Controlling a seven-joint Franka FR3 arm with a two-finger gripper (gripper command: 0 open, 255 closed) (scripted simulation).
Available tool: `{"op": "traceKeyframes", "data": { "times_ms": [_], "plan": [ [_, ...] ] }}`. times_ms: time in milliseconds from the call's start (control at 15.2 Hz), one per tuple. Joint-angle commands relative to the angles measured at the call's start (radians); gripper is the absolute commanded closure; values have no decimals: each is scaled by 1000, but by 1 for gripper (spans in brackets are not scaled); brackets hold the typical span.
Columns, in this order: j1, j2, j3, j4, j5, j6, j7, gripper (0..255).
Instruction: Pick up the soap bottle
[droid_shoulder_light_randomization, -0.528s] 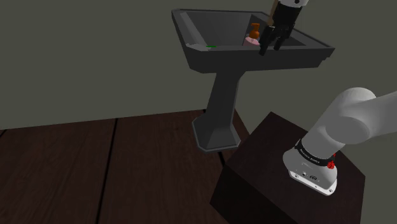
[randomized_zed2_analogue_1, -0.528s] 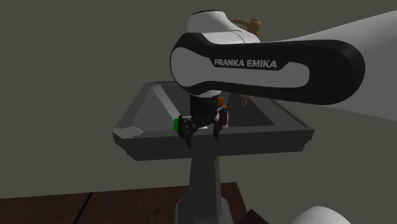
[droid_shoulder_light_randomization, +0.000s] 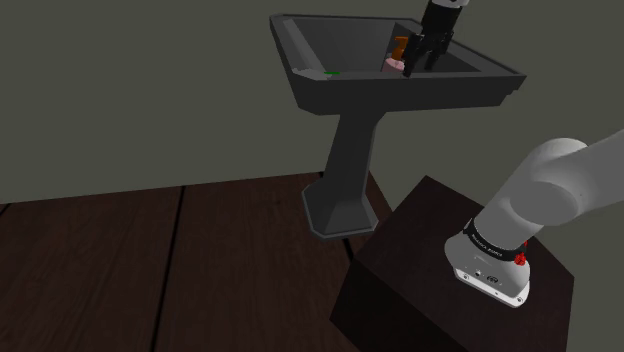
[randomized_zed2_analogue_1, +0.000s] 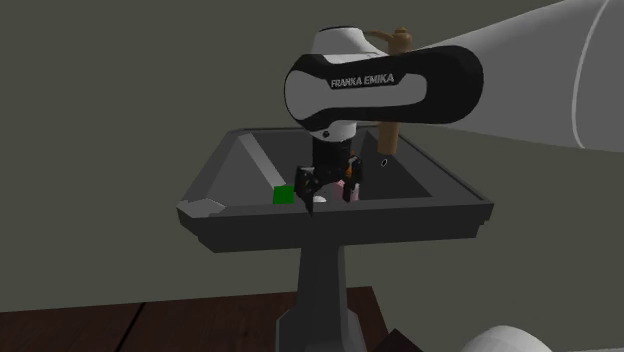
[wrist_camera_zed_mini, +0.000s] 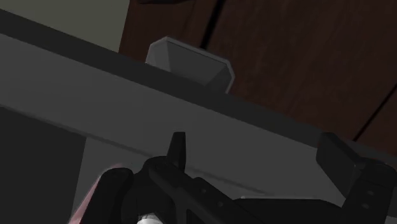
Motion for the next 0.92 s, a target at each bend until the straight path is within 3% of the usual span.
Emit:
{"op": "traceKeyframes", "data": {
  "times_ms": [0, 462, 858],
  "plan": [
    [-9, 59, -36, 36, -5, 21, -35, 0],
    [-32, 292, -158, 217, 23, 64, -164, 0],
    [-59, 517, -248, 418, 102, 62, -288, 0]
  ]
}}
